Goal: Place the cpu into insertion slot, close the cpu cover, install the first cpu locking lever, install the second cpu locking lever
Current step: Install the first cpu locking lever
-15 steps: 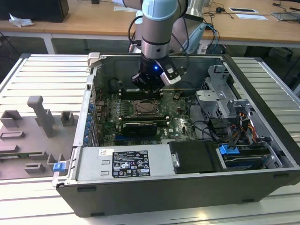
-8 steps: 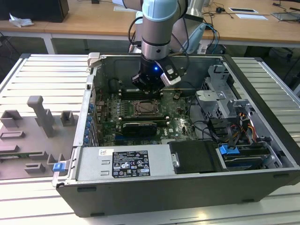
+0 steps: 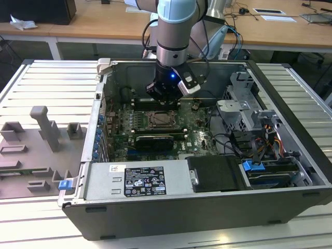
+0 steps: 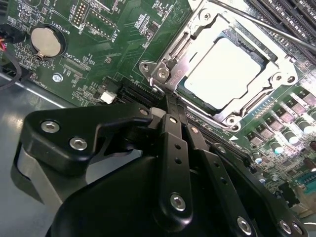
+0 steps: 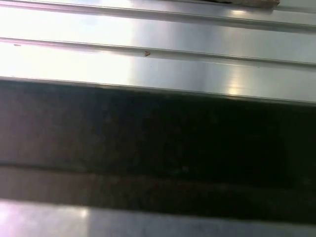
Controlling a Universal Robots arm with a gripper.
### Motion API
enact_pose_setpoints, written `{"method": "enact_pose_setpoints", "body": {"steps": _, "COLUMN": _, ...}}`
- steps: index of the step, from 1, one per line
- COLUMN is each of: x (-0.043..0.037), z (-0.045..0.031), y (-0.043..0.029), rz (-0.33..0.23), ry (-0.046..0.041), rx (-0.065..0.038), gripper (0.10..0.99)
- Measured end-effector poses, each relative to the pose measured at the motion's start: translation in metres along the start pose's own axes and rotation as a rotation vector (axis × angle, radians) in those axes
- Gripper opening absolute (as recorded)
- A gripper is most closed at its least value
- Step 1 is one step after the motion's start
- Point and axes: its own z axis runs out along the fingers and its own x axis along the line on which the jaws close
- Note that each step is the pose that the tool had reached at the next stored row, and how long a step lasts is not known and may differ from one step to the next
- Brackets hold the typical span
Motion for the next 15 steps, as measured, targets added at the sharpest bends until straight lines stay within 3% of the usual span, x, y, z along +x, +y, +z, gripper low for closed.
{"method": "enact_pose_setpoints", "body": {"steps": 6, "x": -0.0009, "z": 0.0013, "y": 0.0009, "rz": 0.0, "ry": 0.0002, "rx": 0.001, "gripper": 0.106}}
{"method": "enact_pose_setpoints", "body": {"steps": 8, "x": -0.001, "z": -0.0019, "y": 0.0014, "rz": 0.0, "ry": -0.0002, "rx": 0.0, "gripper": 0.106}}
{"method": "enact_pose_setpoints", "body": {"steps": 11, "x": -0.001, "z": -0.0181, "y": 0.0023, "rz": 0.0, "ry": 0.0002, "rx": 0.001, "gripper": 0.106}}
{"method": "enact_pose_setpoints", "body": {"steps": 15, "x": -0.0009, "z": -0.0189, "y": -0.0001, "rz": 0.0, "ry": 0.0002, "rx": 0.001, "gripper": 0.106}}
